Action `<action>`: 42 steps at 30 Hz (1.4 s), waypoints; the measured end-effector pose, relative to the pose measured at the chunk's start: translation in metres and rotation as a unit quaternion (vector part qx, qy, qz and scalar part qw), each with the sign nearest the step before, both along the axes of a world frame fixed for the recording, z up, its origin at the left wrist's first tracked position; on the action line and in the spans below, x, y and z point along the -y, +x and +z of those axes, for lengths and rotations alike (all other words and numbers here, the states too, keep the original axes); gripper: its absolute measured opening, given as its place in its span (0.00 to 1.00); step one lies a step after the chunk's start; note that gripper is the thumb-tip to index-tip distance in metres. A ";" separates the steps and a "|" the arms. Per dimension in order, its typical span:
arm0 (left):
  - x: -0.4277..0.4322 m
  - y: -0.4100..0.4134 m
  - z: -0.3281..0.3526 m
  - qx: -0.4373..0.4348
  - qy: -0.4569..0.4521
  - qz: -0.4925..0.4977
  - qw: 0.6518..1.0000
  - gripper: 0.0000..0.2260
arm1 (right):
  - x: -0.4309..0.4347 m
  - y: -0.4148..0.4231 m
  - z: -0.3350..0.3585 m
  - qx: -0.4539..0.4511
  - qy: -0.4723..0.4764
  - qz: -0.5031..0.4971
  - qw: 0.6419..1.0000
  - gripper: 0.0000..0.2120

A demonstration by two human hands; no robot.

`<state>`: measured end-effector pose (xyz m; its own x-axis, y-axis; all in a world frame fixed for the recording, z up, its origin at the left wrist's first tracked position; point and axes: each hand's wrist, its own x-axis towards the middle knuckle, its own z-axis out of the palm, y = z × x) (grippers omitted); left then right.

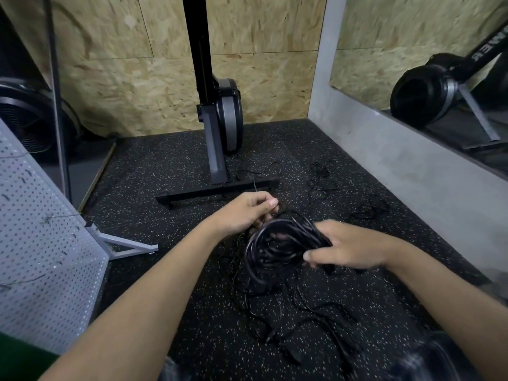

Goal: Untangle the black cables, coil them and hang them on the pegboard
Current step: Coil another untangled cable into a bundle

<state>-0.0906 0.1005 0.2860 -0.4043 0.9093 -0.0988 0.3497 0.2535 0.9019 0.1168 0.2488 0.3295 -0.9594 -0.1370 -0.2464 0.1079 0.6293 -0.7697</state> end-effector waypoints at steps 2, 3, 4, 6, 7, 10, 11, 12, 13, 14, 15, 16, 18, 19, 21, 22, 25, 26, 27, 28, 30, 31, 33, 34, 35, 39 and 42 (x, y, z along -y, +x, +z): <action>0.001 -0.004 0.000 0.022 0.004 0.019 1.000 0.16 | -0.006 0.002 0.003 -0.026 -0.013 -0.027 0.999 0.03; 0.001 -0.003 0.001 0.039 0.005 0.022 0.999 0.17 | -0.007 0.003 0.003 -0.036 -0.022 -0.032 0.999 0.02; 0.000 -0.002 0.000 0.064 0.007 0.029 0.998 0.18 | -0.007 0.002 0.002 -0.047 -0.031 -0.040 0.998 0.05; -0.002 0.002 -0.002 0.128 0.008 0.055 0.990 0.15 | -0.008 0.001 0.000 -0.071 -0.050 -0.078 0.993 0.12; -0.001 0.003 -0.003 0.156 -0.001 0.066 0.986 0.13 | -0.008 0.001 -0.001 -0.085 -0.057 -0.100 0.990 0.14; -0.001 -0.001 -0.014 0.205 -0.031 0.076 0.975 0.12 | -0.008 0.001 -0.005 -0.129 -0.066 -0.126 0.981 0.16; 0.000 -0.002 -0.017 0.218 -0.029 0.078 0.972 0.13 | -0.007 0.001 -0.005 -0.141 -0.068 -0.130 0.979 0.16; 0.001 -0.003 -0.018 0.236 -0.025 0.080 0.968 0.13 | -0.006 0.000 -0.006 -0.153 -0.071 -0.131 0.977 0.15; 0.002 -0.002 -0.018 0.253 -0.023 0.078 0.964 0.13 | -0.006 -0.001 -0.007 -0.166 -0.074 -0.134 0.974 0.14; 0.002 0.000 -0.018 0.269 -0.019 0.070 0.960 0.11 | -0.006 -0.002 -0.008 -0.179 -0.077 -0.142 0.971 0.13; 0.001 0.005 -0.016 0.284 -0.013 0.059 0.957 0.11 | -0.007 -0.003 -0.009 -0.191 -0.080 -0.153 0.966 0.12; 0.000 0.010 -0.013 0.299 -0.004 0.050 0.953 0.14 | -0.008 -0.005 -0.010 -0.202 -0.082 -0.169 0.961 0.11; -0.005 0.023 -0.010 0.300 0.020 0.048 0.953 0.18 | -0.009 -0.009 -0.014 -0.220 -0.083 -0.202 0.951 0.11; -0.009 0.031 -0.008 0.293 0.029 0.051 0.954 0.16 | -0.010 -0.013 -0.017 -0.227 -0.082 -0.219 0.945 0.11; -0.017 0.043 -0.013 0.293 0.040 0.070 0.953 0.12 | -0.014 -0.019 -0.025 -0.243 -0.058 -0.264 0.932 0.12; -0.020 0.048 -0.015 0.266 0.043 0.078 0.960 0.11 | -0.017 -0.022 -0.028 -0.247 -0.034 -0.292 0.923 0.13; -0.023 0.064 -0.017 0.077 0.022 0.073 0.994 0.13 | -0.025 -0.028 -0.033 -0.233 0.047 -0.357 0.903 0.19; -0.023 0.069 -0.017 0.001 0.001 0.060 0.998 0.12 | -0.029 -0.029 -0.035 -0.228 0.068 -0.368 0.899 0.21; -0.024 0.074 -0.017 -0.060 -0.021 0.043 0.997 0.10 | -0.033 -0.030 -0.039 -0.223 0.084 -0.375 0.896 0.22; -0.025 0.078 -0.017 -0.103 -0.036 0.025 0.994 0.09 | -0.037 -0.031 -0.042 -0.213 0.104 -0.380 0.894 0.23; -0.025 0.082 -0.015 -0.187 -0.057 0.012 0.981 0.09 | -0.042 -0.030 -0.049 -0.172 0.175 -0.373 0.895 0.26; -0.024 0.081 -0.011 -0.239 -0.062 0.020 0.969 0.10 | -0.042 -0.029 -0.051 -0.147 0.211 -0.361 0.896 0.29; -0.020 0.072 0.000 -0.336 -0.064 0.042 0.939 0.12 | -0.042 -0.028 -0.051 -0.122 0.259 -0.338 0.897 0.31; -0.017 0.067 0.005 -0.365 -0.057 0.050 0.928 0.12 | -0.042 -0.028 -0.049 -0.124 0.270 -0.330 0.896 0.30; -0.015 0.062 0.010 -0.389 -0.049 0.053 0.919 0.12 | -0.043 -0.028 -0.047 -0.127 0.277 -0.321 0.897 0.30; -0.004 0.049 0.018 -0.457 -0.029 0.042 0.888 0.13 | -0.043 -0.022 -0.046 -0.071 0.270 -0.210 0.937 0.28; 0.003 0.033 0.018 -0.428 0.030 0.053 0.902 0.13 | -0.035 -0.013 -0.047 -0.055 0.231 -0.103 0.966 0.29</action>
<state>-0.0580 0.0971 0.3042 -0.3942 0.8543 0.3386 0.9010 0.2867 0.3256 0.1041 0.2838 0.2823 -0.9783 0.1601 -0.1314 0.2015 0.8825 -0.4249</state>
